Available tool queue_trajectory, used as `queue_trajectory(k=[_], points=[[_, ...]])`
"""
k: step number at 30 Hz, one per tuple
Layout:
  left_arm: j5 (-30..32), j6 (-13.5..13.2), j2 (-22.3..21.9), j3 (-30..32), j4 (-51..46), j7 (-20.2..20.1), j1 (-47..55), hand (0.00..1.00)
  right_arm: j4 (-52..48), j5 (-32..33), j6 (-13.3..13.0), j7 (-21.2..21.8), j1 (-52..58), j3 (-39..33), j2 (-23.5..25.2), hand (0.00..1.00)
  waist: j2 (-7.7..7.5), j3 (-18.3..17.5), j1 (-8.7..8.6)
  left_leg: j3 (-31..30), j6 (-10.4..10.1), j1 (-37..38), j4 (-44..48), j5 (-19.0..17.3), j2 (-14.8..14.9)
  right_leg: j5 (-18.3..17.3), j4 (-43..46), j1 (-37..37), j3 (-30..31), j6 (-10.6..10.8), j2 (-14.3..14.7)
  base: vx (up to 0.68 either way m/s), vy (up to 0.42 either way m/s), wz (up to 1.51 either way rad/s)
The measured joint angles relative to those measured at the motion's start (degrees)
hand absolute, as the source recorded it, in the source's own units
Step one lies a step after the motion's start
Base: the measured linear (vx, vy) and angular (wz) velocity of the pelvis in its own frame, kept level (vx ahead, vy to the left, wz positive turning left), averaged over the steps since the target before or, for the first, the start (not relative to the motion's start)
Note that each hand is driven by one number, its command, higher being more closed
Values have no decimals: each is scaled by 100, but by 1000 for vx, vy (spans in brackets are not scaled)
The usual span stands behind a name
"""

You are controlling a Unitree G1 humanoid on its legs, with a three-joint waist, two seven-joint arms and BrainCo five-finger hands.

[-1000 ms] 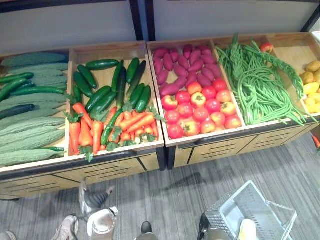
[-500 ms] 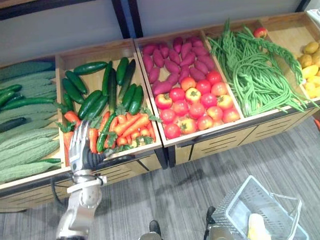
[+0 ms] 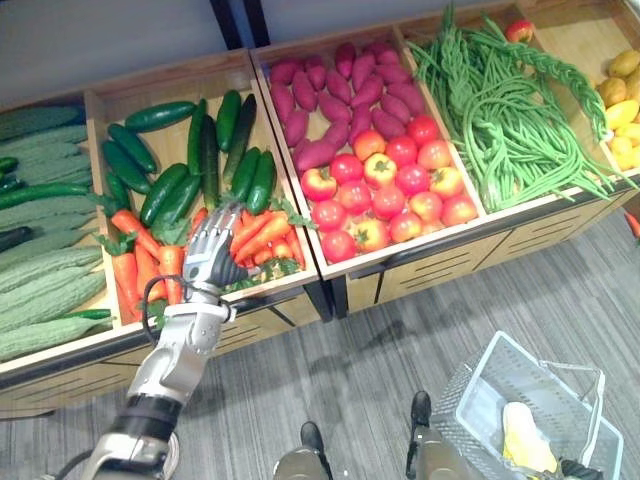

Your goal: Pick vegetable in the basket

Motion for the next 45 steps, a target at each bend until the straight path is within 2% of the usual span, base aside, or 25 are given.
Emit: queue_trajectory(k=[6,12,19,24,30,37,38,42,45], points=[[6,308,-58,-83,629,9,-703,0,-308,0,7,-2,-86,37,1,100,-49,151,7,60,-25,-246,230,-54,123,20,88,-238,73,-6,68,-24,-25,-6],[-7,569,-344,-46,1050,13,-1119,0,-421,1,27,-5,-112,90,4,100,-99,261,88,165,-25,-274,329,-55,190,54,182,-364,136,-32,78,-6,-8,-5],[-5,779,-472,311,1153,23,-1235,0,-422,-1,42,-5,-108,97,8,100,-134,361,125,153,-27,-371,380,-113,243,55,183,-383,135,-29,81,-46,-8,0],[-4,1023,-526,624,1232,59,-1306,0,-447,-1,48,-5,-111,99,8,100,-145,378,138,135,-20,-461,439,-83,215,75,185,-489,124,1,52,7,4,2],[0,1183,-667,836,1296,55,-1375,0,-446,-8,156,-5,-111,98,8,100,-164,389,149,137,-20,-472,426,-76,194,114,188,-505,110,61,20,-6,4,0],[0,1197,-669,826,1745,-101,-1763,0,-453,-104,158,-1,-220,206,9,100,-231,543,148,148,22,-666,449,-50,200,281,168,-694,145,60,15,-36,18,-2],[0,1193,-669,825,1786,-115,-1798,100,-456,-112,158,-1,-219,210,8,100,-236,547,148,150,23,-674,448,-49,205,305,168,-714,152,59,19,-30,27,-8],[9,1181,-634,815,2000,-91,-2064,100,-507,-126,157,-1,-243,263,7,100,-246,554,143,169,44,-851,446,5,234,578,44,-869,193,61,60,-33,34,-5],[9,1169,-492,780,2125,-112,-2223,100,-507,-126,159,-1,-250,343,6,100,-253,558,147,192,48,-861,460,9,239,612,-3,-867,218,56,66,-24,33,-4]])
